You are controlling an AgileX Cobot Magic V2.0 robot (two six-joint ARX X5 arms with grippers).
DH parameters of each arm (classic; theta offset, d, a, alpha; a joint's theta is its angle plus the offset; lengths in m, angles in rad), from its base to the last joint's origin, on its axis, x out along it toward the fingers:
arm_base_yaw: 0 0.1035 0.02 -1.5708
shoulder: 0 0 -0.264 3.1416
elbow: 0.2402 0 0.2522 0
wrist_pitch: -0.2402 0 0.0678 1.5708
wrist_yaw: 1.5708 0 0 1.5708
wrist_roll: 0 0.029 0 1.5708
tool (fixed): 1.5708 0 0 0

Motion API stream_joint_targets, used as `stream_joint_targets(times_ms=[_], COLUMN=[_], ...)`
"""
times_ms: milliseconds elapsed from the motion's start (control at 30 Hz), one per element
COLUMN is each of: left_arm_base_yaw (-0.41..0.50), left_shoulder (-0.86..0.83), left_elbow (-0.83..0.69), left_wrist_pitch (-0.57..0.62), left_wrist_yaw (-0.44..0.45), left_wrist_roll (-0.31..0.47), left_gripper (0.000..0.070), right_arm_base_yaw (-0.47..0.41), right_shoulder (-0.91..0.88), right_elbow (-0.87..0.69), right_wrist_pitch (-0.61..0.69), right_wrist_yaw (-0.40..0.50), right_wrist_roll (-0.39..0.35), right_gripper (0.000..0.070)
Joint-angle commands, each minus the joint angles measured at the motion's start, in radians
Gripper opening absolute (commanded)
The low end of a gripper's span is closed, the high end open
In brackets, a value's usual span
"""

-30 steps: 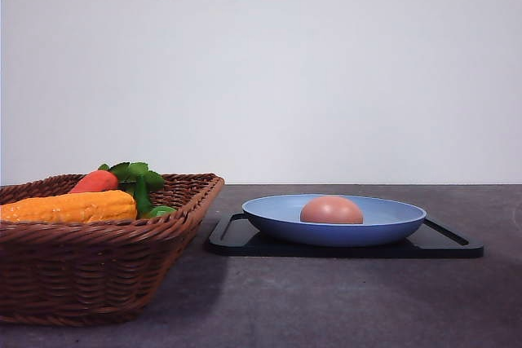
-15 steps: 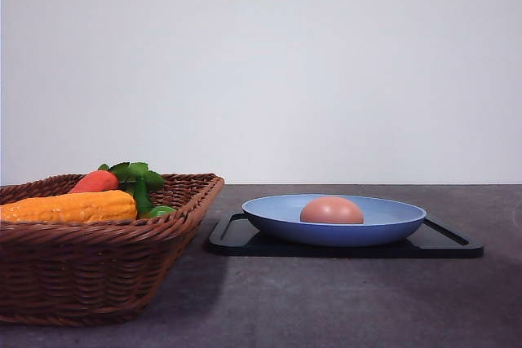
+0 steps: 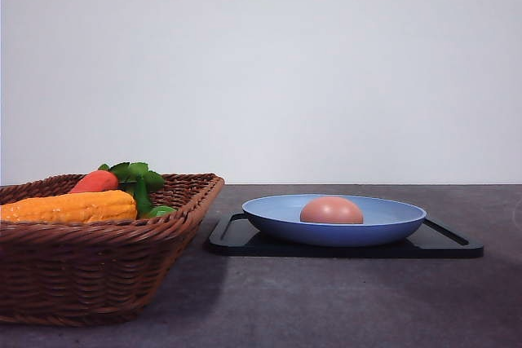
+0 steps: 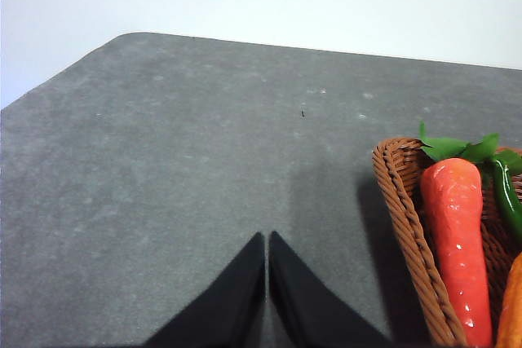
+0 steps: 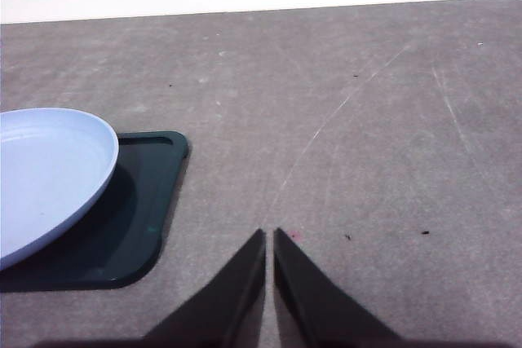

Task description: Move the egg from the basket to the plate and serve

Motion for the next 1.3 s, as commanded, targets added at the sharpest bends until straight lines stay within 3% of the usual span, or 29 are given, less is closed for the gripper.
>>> stream_joint_targets(times_ms=[0,1267], left_arm_base_yaw=[0.001,0.001], left_shoulder=[-0.001,-0.001], left_elbow=[-0.027,-0.027], left_wrist_pitch=[-0.006,-0.006], left_wrist_yaw=[-0.003,-0.003], left_wrist_roll=[-0.003,-0.003], left_gripper=[0.0,0.0], right_arm_base_yaw=[0.0,0.0], right_shoulder=[-0.003,-0.003], right_elbow=[-0.005,-0.005], right_wrist_pitch=[0.006,0.006], right_wrist_yaw=[0.002,0.002], right_wrist_roll=[0.01,0.01], right_gripper=[0.0,0.0])
